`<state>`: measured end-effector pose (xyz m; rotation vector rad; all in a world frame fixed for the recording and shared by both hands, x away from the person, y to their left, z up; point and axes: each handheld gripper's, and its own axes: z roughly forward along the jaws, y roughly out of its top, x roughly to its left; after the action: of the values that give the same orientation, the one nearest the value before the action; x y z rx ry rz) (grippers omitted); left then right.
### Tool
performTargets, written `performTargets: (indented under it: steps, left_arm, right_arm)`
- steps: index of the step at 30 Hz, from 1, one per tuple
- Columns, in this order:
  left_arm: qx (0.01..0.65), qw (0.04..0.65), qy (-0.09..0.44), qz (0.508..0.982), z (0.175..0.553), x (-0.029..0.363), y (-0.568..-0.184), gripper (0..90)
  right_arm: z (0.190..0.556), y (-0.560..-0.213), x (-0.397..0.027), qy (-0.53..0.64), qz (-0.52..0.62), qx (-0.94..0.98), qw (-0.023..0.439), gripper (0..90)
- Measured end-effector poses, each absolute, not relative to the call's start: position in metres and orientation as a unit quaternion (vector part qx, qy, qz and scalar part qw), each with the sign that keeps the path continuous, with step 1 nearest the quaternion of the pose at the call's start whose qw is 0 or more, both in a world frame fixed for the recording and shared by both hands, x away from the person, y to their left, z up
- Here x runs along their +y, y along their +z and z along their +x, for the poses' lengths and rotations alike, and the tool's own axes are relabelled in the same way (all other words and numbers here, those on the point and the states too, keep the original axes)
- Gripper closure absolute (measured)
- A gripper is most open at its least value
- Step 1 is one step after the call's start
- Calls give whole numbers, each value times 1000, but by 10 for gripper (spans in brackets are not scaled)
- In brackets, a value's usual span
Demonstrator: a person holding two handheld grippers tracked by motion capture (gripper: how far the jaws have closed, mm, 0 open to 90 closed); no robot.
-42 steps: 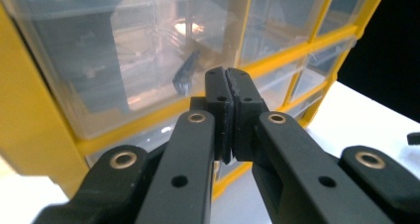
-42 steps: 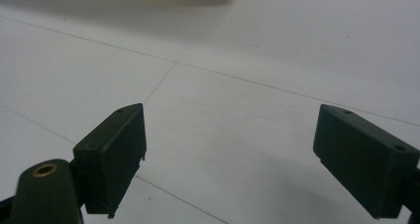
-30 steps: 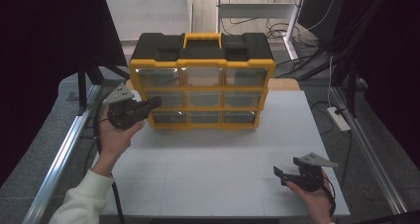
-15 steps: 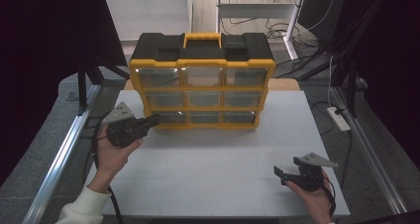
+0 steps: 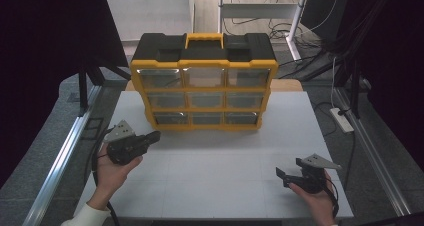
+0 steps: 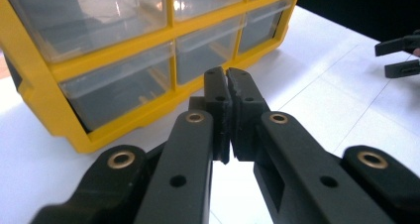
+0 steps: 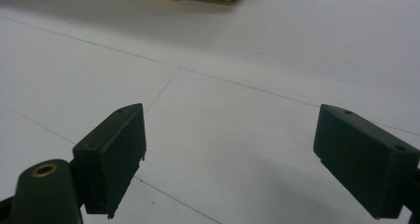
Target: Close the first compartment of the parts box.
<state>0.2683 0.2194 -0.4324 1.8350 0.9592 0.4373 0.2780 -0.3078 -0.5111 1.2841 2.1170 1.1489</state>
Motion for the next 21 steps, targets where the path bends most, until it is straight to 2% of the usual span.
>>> performTargets:
  steps: [8, 10, 15, 21]
  left_arm:
    - [402, 483, 171, 758, 264, 219, -454, 819]
    - [404, 485, 174, 756, 263, 220, -461, 753]
    - [405, 476, 175, 760, 261, 220, -475, 462]
    - [423, 462, 191, 755, 257, 221, -494, 281]
  right_arm:
    - [278, -511, -307, 414, 456, 761, 205, 134]
    - [278, -511, -307, 414, 454, 762, 204, 134]
    - [277, -511, -306, 414, 451, 764, 205, 133]
    - [278, -511, -306, 415, 445, 767, 204, 133]
